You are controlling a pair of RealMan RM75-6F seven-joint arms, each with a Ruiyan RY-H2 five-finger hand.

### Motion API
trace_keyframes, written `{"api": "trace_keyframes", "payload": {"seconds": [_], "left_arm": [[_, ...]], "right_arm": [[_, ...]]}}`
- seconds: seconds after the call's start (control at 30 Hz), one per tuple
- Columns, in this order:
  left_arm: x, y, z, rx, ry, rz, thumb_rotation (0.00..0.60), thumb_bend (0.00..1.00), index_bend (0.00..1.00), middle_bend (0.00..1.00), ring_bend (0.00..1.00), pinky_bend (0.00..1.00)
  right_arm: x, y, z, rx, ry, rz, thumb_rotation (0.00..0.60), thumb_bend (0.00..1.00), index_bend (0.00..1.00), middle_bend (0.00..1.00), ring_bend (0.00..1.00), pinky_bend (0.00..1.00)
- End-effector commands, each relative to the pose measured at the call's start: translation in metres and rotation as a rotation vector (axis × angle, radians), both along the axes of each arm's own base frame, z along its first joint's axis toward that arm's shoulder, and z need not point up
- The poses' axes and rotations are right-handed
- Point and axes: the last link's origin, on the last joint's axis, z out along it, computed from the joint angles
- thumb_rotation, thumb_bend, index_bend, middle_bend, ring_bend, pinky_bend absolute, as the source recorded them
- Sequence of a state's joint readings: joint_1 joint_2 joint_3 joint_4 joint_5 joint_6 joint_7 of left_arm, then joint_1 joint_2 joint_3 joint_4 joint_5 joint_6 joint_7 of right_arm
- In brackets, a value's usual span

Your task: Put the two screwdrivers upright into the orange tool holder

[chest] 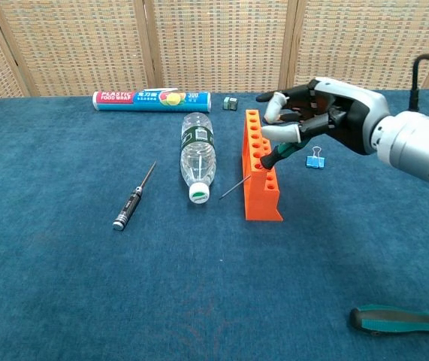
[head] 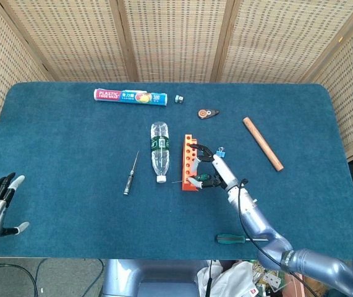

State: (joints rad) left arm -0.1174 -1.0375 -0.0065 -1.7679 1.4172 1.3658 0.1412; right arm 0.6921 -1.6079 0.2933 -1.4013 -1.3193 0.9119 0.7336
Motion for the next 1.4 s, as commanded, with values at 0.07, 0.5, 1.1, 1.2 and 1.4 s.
{"api": "trace_keyframes", "payload": {"seconds": [0.07, 0.5, 1.1, 1.2, 1.4], "left_arm": [[0.000, 0.000, 0.000, 0.000, 0.002, -0.001, 0.600, 0.00, 0.00, 0.00, 0.00, 0.00], [0.000, 0.000, 0.001, 0.000, -0.004, -0.002, 0.600, 0.00, 0.00, 0.00, 0.00, 0.00], [0.004, -0.009, 0.016, 0.036, -0.040, -0.030, 0.600, 0.00, 0.00, 0.00, 0.00, 0.00], [0.005, -0.012, 0.019, 0.044, -0.046, -0.037, 0.600, 0.00, 0.00, 0.00, 0.00, 0.00], [0.006, -0.014, 0.020, 0.044, -0.051, -0.046, 0.600, 0.00, 0.00, 0.00, 0.00, 0.00]], "right_arm": [[0.022, -0.007, 0.004, -0.003, 0.000, 0.022, 0.600, 0.15, 0.46, 0.11, 0.00, 0.00], [0.091, -0.017, 0.017, -0.052, 0.015, 0.102, 0.600, 0.09, 0.40, 0.11, 0.00, 0.00], [0.008, 0.033, 0.059, -0.126, 0.281, 0.209, 0.600, 0.03, 0.12, 0.00, 0.00, 0.00], [-0.018, 0.043, 0.052, -0.092, 0.300, 0.194, 0.600, 0.03, 0.06, 0.00, 0.00, 0.00], [-0.043, 0.045, 0.047, -0.139, 0.399, 0.222, 0.600, 0.03, 0.05, 0.00, 0.00, 0.00]]}}
